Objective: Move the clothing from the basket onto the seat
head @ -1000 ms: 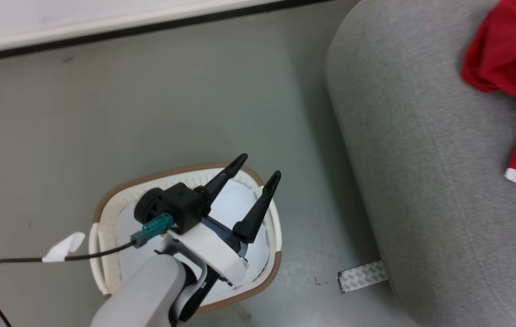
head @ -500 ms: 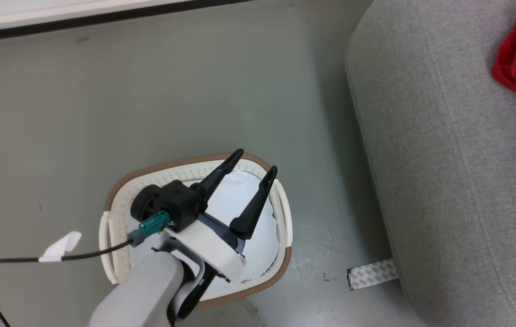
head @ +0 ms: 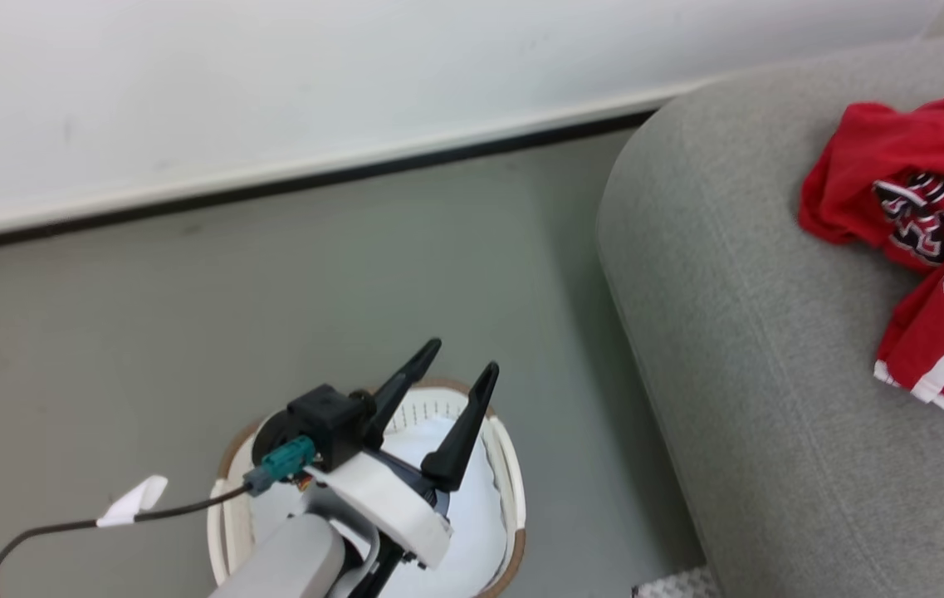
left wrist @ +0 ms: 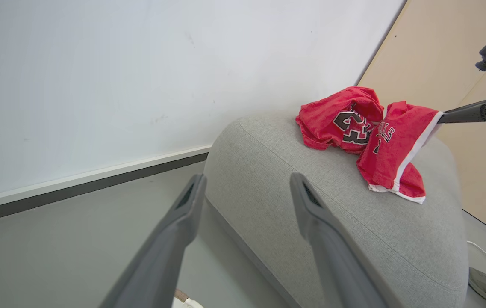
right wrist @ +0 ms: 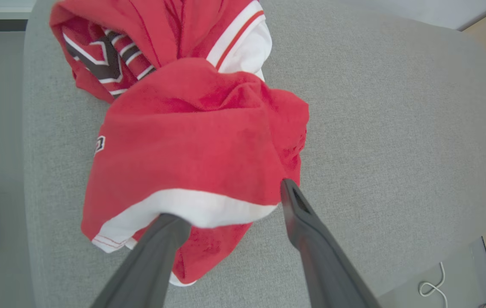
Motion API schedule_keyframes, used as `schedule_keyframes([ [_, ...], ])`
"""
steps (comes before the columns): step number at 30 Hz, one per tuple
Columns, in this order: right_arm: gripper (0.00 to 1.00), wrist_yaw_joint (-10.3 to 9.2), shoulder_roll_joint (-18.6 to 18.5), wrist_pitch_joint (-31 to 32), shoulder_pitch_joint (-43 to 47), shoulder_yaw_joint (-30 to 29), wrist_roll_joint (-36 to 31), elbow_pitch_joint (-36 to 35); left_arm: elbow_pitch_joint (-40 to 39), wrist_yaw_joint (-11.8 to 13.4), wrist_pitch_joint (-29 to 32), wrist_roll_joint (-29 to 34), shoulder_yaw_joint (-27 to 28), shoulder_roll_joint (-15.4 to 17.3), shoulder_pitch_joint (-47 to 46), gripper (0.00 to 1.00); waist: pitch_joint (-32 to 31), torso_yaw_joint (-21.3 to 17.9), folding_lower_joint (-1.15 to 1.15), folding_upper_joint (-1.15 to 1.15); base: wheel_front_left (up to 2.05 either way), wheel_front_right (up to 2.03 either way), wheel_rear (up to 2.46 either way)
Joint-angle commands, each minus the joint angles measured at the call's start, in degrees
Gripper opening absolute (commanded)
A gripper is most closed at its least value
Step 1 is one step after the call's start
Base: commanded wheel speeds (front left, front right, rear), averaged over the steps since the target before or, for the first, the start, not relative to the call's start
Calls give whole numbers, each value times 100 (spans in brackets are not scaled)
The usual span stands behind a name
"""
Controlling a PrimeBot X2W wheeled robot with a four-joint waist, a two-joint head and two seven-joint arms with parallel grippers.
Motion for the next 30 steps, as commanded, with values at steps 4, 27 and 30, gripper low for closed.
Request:
schedule_keyframes([
  [4,100,-13,-253,292,294,332,281,-399,87,48,-48,-96,68,-3,263,100,-696,52,0,0,0,0,0],
  [27,100,-13,313,-2903,1998,-776,-295,-2315,-431,820,-93,30,1771,561,1320,100,-1854,819,0,0,0,0,0],
  [30,100,-13,838,-3462,2566,-1266,-630,-2364,-521,884,-93,159,2040,512,1546,100,-1863,877,0,0,0,0,0],
])
